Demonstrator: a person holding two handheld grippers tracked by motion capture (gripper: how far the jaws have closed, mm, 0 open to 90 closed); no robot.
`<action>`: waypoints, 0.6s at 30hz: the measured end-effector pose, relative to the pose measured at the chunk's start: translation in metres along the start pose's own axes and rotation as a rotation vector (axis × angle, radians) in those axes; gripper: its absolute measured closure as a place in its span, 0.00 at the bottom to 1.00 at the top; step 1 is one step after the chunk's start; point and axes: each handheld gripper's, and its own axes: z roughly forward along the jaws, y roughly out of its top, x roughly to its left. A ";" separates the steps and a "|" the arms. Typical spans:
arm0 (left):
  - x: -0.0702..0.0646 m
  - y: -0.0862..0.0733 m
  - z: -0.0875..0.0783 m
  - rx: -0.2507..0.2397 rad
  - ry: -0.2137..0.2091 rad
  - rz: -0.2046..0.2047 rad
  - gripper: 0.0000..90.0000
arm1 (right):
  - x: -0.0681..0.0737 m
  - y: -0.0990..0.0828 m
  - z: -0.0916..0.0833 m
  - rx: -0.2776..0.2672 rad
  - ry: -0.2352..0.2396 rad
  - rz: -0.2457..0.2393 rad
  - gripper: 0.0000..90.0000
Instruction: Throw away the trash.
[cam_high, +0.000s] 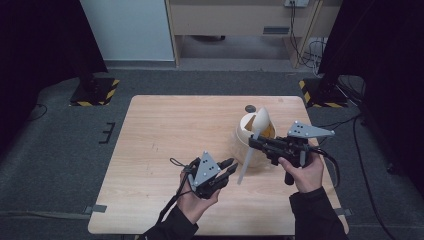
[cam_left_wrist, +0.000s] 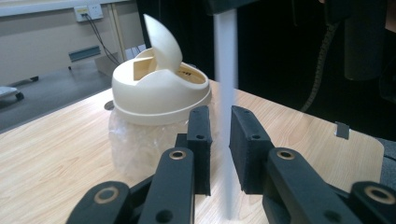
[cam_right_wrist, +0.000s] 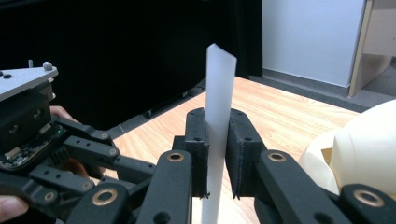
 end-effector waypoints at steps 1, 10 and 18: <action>0.002 -0.001 -0.002 0.004 0.004 -0.004 0.85 | -0.001 -0.001 0.000 -0.010 0.001 0.004 0.89; 0.041 -0.028 -0.032 0.097 0.078 -0.064 0.77 | -0.007 0.001 -0.012 -0.039 -0.019 0.020 0.89; 0.093 -0.089 -0.057 0.281 0.173 -0.183 0.61 | -0.013 0.008 -0.029 -0.095 -0.060 0.024 0.89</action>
